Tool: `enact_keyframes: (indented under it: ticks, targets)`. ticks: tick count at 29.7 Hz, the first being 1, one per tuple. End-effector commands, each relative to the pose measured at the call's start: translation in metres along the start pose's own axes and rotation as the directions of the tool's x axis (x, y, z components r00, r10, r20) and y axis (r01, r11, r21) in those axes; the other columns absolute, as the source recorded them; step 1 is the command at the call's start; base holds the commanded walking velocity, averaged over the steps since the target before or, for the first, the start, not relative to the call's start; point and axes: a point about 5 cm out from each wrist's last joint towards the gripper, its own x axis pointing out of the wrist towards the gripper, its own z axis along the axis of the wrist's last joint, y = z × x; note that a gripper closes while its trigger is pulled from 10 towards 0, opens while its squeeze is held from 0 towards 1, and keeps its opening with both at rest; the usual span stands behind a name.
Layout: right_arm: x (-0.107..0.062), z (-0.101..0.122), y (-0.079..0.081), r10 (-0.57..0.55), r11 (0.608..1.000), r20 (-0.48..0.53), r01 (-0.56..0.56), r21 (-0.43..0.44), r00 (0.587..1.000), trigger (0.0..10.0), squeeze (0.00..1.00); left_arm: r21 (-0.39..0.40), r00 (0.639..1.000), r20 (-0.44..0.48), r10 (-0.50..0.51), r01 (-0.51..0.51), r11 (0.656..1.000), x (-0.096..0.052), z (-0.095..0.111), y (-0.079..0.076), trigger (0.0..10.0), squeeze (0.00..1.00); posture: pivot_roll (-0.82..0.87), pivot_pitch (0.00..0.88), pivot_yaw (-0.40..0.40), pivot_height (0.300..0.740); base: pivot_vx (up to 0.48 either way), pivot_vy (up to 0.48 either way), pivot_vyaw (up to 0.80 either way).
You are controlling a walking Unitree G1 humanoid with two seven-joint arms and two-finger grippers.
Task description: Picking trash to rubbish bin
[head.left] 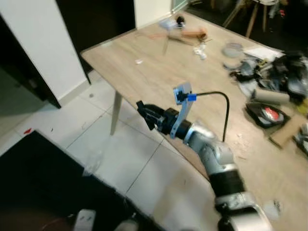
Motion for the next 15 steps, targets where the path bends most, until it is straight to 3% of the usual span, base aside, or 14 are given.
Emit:
enact_keyframes:
  ticks: [1,15]
  targets:
    - [-0.0078,-0.0024,-0.0137,-0.085,0.996,-0.004,0.085,-0.005,0.996,10.0,0.00,0.005,1.000,-0.025,-0.007,0.007,1.000,-0.0011,-0.0074,-0.0027,10.0,0.00,-0.09,0.087,0.011,0.740,0.000,0.000,0.00]
    - [-0.0079,-0.0035,-0.0126,-0.071,0.997,-0.003,0.071,-0.006,0.997,10.0,0.00,0.009,0.999,-0.027,-0.019,0.020,1.000,-0.0012,-0.0082,-0.0034,10.0,0.00,-0.09,0.085,0.010,0.740,0.000,0.000,0.00]
